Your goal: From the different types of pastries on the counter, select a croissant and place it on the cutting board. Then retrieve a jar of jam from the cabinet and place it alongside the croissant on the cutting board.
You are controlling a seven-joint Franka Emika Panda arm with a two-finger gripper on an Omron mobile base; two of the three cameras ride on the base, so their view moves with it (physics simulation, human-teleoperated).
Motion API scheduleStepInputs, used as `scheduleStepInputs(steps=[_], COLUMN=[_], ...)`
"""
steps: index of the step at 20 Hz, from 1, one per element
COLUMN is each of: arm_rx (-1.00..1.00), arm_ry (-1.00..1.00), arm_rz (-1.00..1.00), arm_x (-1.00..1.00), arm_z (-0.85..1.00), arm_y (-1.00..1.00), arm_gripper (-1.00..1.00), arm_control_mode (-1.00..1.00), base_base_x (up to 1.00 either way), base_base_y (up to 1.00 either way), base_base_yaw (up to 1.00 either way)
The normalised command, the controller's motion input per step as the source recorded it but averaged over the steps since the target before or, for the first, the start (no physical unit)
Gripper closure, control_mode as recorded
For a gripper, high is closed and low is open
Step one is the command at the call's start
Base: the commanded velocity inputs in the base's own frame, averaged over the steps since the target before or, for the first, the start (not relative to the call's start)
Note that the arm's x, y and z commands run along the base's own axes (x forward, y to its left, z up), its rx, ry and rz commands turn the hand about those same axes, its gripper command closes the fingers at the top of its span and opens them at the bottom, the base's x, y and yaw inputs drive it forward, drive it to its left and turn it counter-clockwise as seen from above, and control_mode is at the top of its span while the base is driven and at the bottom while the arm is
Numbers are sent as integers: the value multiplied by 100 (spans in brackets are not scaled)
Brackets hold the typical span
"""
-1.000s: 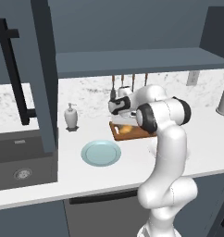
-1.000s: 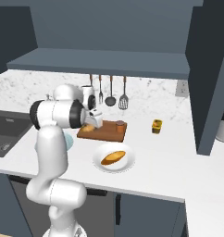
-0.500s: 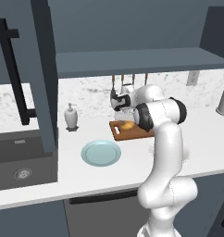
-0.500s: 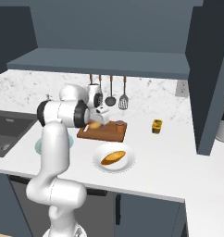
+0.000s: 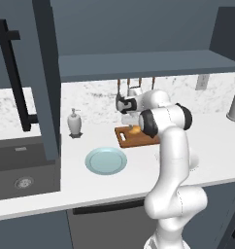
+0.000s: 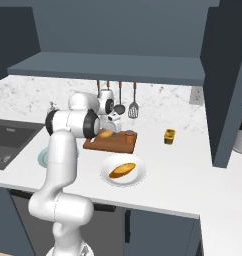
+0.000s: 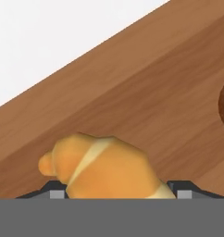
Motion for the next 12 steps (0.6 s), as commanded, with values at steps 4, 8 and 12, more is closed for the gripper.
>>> scheduleStepInputs(steps=[4, 8, 12], arm_rx=[0, 0, 0], arm_ry=[0, 0, 0], arm_rz=[0, 0, 0], arm_x=[-5, -1, 0], arm_z=[-17, -14, -19], arm_y=[0, 0, 0], arm_gripper=[100, 100, 100], arm_control_mode=[-100, -100, -100], base_base_x=[0, 0, 0], base_base_y=[0, 0, 0], base_base_yaw=[0, 0, 0])
